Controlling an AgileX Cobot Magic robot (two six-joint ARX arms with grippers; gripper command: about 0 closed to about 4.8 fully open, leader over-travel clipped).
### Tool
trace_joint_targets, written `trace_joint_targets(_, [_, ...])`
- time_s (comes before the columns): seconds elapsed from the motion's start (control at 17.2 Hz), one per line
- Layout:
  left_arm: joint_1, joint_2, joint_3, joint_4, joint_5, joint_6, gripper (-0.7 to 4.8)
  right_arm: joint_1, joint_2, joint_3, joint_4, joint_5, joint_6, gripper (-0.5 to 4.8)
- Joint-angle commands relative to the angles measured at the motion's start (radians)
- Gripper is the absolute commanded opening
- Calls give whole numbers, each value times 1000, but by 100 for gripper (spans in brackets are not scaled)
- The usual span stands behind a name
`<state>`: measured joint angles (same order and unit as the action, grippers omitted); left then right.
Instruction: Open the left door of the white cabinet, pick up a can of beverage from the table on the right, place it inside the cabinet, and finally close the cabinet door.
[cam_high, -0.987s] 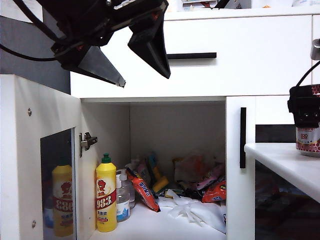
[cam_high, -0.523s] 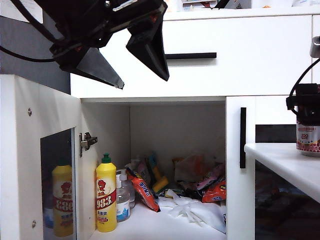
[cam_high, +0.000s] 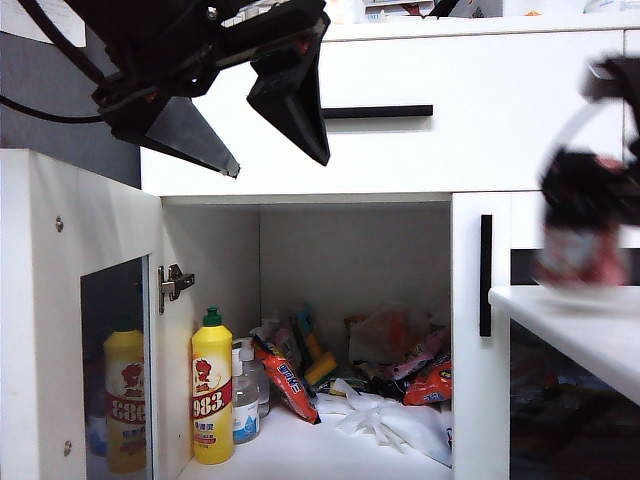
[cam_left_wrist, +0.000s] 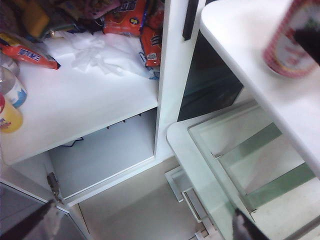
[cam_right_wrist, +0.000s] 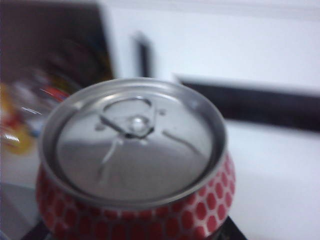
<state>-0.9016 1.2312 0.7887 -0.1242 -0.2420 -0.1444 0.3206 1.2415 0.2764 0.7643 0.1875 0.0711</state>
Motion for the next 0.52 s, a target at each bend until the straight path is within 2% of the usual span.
trace_joint_targets(0.06, [0, -28, 3, -18, -8, 17, 479, 46, -13, 97, 59, -34, -1, 229])
trace_joint_targets(0.17, [1, -75, 3, -73, -36, 18, 479, 106, -12, 176, -21, -65, -1, 229])
trace_joint_targets(0.35, [1, -181, 2, -100, -35, 18, 479, 122, 1, 276, -139, -167, 0, 229])
trace_joint_targets(0.46, [1, -260, 2, -150, -62, 18, 479, 122, 53, 302, -83, -178, 0, 229])
trace_joint_targets(0.52, [1, -290, 2, -193, -83, 17, 479, 122, 106, 315, -41, -236, 1, 229])
